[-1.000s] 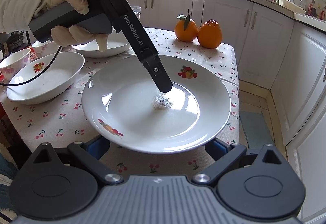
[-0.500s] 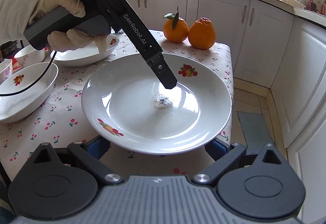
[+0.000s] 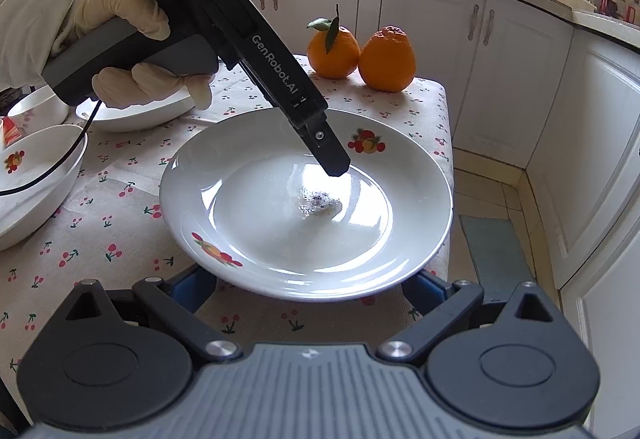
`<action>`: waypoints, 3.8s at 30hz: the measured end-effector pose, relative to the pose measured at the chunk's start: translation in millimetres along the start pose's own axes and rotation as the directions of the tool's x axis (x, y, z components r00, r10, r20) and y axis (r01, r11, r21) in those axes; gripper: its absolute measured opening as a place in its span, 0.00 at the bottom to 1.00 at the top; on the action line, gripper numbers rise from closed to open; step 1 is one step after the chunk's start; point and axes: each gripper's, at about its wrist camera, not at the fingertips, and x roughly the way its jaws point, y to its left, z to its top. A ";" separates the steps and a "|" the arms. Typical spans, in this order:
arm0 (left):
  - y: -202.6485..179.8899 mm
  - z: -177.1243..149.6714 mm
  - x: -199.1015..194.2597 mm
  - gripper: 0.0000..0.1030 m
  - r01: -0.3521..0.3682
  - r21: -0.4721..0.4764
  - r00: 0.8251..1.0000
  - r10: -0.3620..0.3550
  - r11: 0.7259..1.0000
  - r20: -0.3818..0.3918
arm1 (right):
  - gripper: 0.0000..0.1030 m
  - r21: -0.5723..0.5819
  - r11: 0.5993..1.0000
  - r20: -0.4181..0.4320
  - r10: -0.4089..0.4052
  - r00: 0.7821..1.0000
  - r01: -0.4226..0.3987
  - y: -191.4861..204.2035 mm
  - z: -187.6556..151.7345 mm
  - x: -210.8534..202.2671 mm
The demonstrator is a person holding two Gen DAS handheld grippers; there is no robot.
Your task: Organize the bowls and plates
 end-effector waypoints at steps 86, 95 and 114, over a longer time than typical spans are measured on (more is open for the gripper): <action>-76.8 -346.1 -163.5 0.99 -0.417 -0.271 0.824 0.487 0.868 0.290 | 1.00 0.088 0.978 0.024 0.190 0.981 -0.192 163.9 34.9 -56.9; -69.9 -344.5 -162.4 1.00 -0.379 -0.324 0.840 0.469 0.867 0.273 | 1.00 -0.008 0.959 -0.050 0.283 0.958 -0.284 169.0 49.1 -22.8; -75.4 -343.8 -161.3 1.00 -0.414 -0.319 0.817 0.502 0.853 0.283 | 0.93 -0.080 0.881 -0.175 0.448 0.877 -0.466 176.1 89.1 58.5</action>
